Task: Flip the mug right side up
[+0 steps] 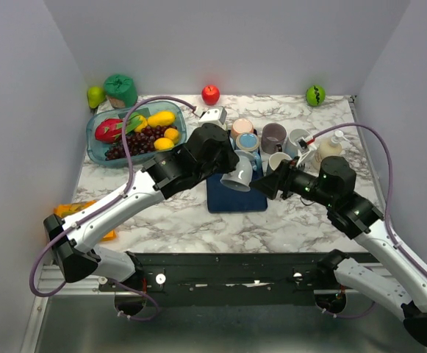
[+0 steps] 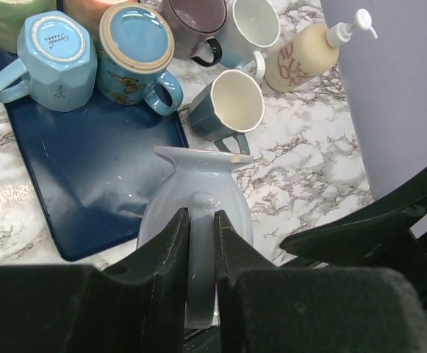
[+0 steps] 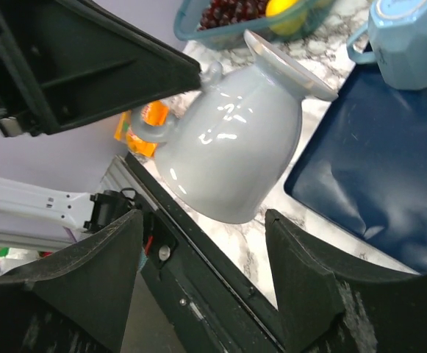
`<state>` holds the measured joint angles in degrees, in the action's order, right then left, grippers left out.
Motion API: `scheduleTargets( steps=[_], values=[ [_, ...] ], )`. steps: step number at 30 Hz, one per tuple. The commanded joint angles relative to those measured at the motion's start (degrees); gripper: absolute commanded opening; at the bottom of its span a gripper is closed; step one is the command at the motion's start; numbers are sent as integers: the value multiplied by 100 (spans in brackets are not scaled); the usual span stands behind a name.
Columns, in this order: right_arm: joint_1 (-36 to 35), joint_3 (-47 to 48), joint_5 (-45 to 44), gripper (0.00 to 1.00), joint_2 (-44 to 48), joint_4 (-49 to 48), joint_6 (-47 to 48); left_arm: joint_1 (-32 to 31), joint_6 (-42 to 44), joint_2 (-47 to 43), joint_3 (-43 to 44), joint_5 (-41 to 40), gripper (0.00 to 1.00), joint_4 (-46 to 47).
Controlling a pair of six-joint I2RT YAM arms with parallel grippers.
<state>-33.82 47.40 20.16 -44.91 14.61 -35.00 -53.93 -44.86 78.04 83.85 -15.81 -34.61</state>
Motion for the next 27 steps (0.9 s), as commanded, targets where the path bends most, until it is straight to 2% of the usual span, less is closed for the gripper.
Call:
scheduleTargets(
  steps=[1, 9, 18, 27],
  values=[
    [-151, -266, -443, 75, -176, -46, -76, 67, -93, 36, 70, 26, 0, 253],
    [-168, -275, -1260, 75, -405, 533, -297, 137, -5, 431, -352, -71, 0, 350],
    [-168, -574, -1287, 75, -528, 552, -235, 366, 117, 1046, -607, -18, 0, 569],
    [-168, -451, -1418, 75, -713, 894, -156, 515, 872, 2171, -142, 69, 0, 78]
  ],
)
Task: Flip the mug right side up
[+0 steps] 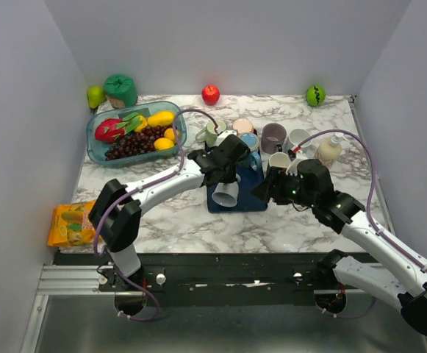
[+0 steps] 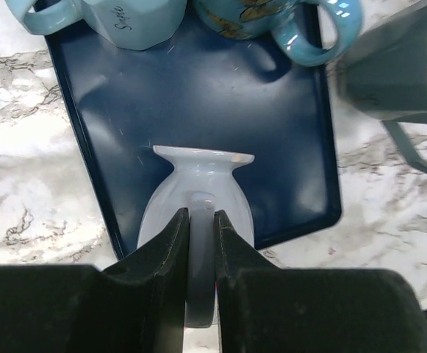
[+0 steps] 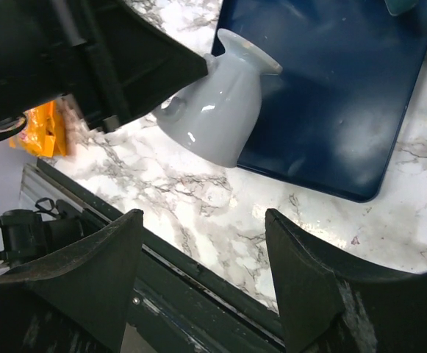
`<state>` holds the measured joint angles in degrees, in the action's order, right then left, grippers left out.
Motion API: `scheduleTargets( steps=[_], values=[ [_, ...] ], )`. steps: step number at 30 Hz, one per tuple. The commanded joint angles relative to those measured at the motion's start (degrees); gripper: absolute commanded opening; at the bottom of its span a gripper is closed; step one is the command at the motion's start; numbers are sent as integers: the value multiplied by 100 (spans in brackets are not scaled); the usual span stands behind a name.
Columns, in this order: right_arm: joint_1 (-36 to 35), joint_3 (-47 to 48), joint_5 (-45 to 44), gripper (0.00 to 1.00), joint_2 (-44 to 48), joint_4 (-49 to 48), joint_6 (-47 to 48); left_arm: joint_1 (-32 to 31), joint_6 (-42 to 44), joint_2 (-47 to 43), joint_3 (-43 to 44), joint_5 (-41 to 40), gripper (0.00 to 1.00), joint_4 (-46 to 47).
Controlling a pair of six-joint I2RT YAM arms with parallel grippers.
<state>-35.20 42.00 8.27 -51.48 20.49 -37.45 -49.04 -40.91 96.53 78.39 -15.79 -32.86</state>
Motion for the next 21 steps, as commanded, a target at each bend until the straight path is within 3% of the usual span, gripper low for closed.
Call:
scheduleTargets(
  steps=[1, 8, 13, 16, 21],
  values=[
    [-39, 98, -273, 75, -63, 350, 98, 43, 504, 401, 449, 67, 0, -167],
    [-31, 159, -449, 75, 7, 543, 159, 105, 829, 805, 861, 147, 1, -615],
    [-31, 221, -563, 75, 51, 675, 168, 114, 1023, 964, 1196, 269, 30, -1187],
    [-31, 265, -642, 75, 86, 745, 194, 114, 1146, 1034, 1319, 261, 38, -1433],
    [-31, 300, -687, 75, 95, 798, 221, 114, 1313, 1166, 1337, 322, 43, -1609]
  ],
)
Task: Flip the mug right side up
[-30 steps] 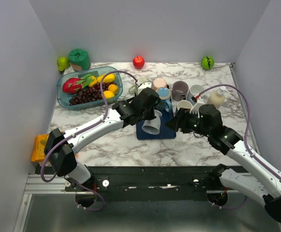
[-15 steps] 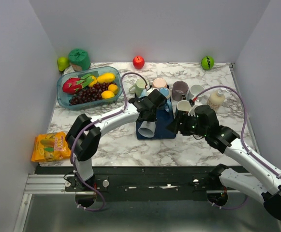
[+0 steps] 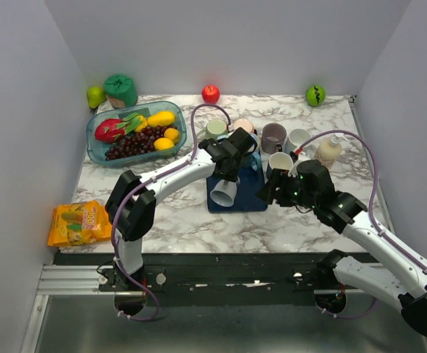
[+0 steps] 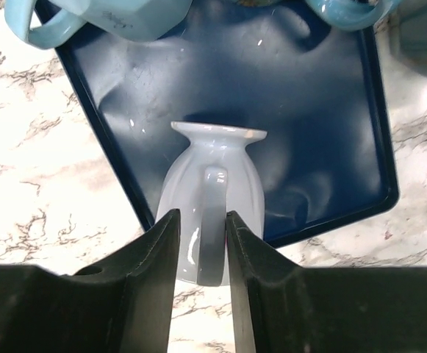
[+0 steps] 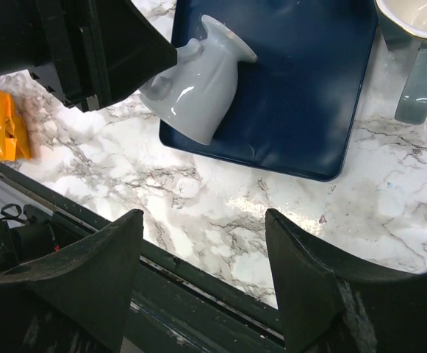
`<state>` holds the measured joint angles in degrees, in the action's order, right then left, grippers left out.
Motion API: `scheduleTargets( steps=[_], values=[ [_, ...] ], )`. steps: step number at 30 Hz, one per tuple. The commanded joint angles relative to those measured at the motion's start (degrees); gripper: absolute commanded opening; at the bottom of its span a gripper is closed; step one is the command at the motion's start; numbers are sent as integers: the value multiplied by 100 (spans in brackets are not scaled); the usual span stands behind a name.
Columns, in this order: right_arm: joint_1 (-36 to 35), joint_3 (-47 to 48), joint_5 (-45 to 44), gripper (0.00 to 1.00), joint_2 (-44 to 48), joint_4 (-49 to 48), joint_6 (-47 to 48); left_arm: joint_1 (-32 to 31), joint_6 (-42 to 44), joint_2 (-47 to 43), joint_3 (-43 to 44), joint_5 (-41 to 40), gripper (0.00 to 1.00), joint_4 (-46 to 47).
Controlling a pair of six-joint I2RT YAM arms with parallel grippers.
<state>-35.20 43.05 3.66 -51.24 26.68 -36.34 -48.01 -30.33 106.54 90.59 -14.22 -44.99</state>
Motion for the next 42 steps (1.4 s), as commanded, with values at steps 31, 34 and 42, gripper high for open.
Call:
scheduleTargets(
  steps=[31, 34, 42],
  values=[
    [-31, -235, 881, 75, 606, -933, 443, 99, -446, -1170, 706, 1175, 0, 139],
    [-40, -332, 987, 75, 659, -1304, 312, 142, -1279, -1635, 680, 1386, 0, 491],
    [-48, -350, 285, 75, 879, -1893, 680, 213, -2776, -2207, 434, 2037, 0, 1237]
  ],
)
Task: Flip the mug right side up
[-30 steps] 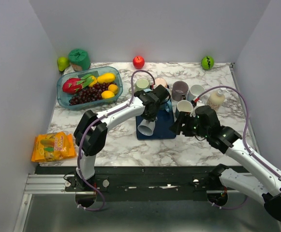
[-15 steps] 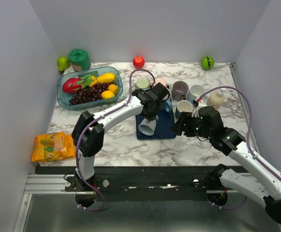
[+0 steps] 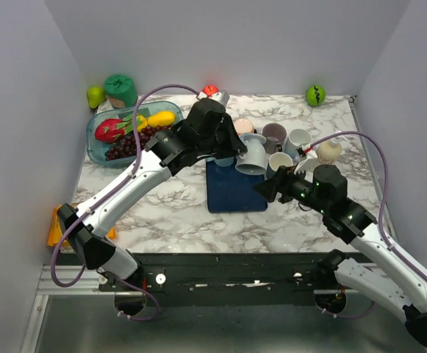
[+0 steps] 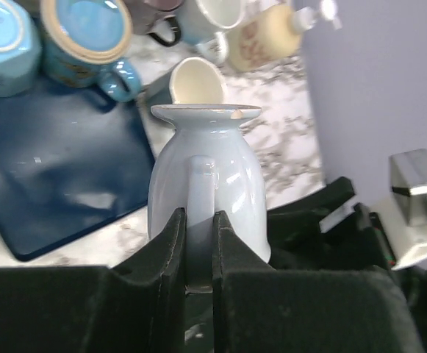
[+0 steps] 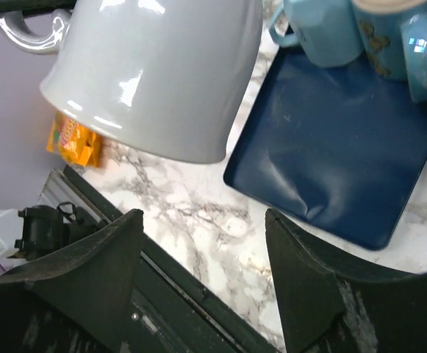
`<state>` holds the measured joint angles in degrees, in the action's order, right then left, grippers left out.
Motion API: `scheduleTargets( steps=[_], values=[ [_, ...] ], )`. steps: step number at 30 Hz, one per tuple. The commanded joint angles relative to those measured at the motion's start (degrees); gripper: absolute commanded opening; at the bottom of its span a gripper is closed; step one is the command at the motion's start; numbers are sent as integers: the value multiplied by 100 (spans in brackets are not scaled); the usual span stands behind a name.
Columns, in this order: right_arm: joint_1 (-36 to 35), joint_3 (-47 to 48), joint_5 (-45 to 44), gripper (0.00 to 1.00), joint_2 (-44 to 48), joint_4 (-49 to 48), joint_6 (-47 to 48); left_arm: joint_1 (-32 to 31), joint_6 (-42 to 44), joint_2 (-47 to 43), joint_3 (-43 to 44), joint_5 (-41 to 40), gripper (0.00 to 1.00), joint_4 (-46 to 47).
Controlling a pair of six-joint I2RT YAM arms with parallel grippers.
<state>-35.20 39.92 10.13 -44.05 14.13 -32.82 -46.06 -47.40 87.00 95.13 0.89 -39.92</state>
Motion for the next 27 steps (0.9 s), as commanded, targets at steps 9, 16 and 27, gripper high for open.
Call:
scheduleTargets(
  steps=[9, 16, 27],
  values=[
    [-57, 7, -1241, 75, 458, -1360, 751, 27, -2563, -755, -758, 940, 0, 1829],
    [-57, -55, -1470, 64, 416, -1782, 794, 19, -3152, -799, -1049, 1343, 0, 2392],
    [-57, 639, -2225, 1, 292, -896, 1497, 27, -3162, -746, -1366, 1801, 4, 2665]
  ],
)
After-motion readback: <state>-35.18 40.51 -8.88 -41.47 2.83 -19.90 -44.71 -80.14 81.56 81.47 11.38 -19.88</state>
